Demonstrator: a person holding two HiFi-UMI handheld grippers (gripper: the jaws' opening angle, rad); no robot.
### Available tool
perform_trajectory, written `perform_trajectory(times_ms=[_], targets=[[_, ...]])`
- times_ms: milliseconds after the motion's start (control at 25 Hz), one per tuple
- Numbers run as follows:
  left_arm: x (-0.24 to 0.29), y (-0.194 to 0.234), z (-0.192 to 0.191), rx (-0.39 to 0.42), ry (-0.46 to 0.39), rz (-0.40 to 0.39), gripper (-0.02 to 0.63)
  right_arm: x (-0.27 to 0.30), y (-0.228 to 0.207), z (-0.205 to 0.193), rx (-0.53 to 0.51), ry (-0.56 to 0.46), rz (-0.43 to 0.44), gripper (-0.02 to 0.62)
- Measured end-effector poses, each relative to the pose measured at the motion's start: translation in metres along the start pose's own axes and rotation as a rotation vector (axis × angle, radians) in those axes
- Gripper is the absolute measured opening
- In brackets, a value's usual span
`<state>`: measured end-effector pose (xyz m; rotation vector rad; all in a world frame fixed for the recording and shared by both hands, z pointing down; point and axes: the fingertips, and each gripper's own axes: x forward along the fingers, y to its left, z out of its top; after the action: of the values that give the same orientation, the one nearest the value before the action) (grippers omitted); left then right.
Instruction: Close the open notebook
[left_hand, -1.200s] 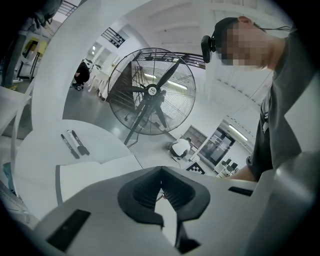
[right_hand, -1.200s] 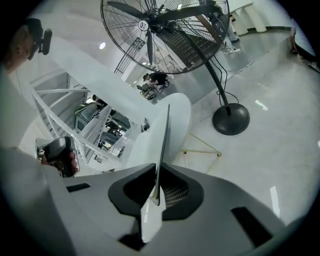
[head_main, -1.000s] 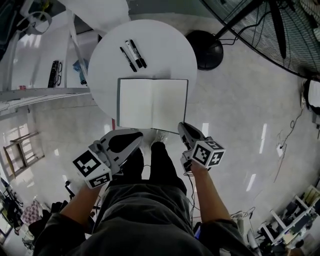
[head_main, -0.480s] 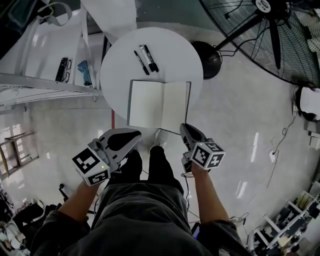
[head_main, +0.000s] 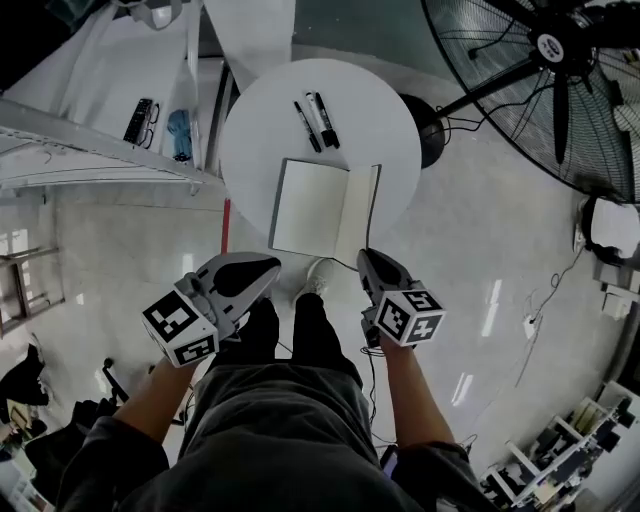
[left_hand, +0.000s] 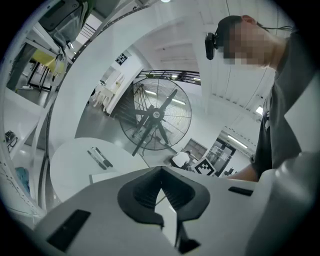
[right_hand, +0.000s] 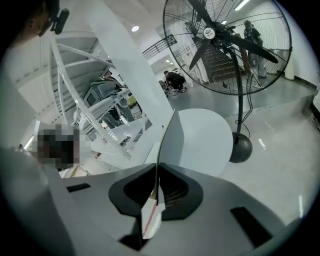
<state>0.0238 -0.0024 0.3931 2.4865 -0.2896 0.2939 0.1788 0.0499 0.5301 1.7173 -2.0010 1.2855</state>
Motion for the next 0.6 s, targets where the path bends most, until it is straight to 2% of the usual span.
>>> perform_trajectory(times_ms=[600], targets=[[-0.045, 0.030, -0.006, -0.041, -0.049, 0.064, 0.015, 0.045, 0.060, -0.004, -0.165, 0.077, 0.068, 0.040]])
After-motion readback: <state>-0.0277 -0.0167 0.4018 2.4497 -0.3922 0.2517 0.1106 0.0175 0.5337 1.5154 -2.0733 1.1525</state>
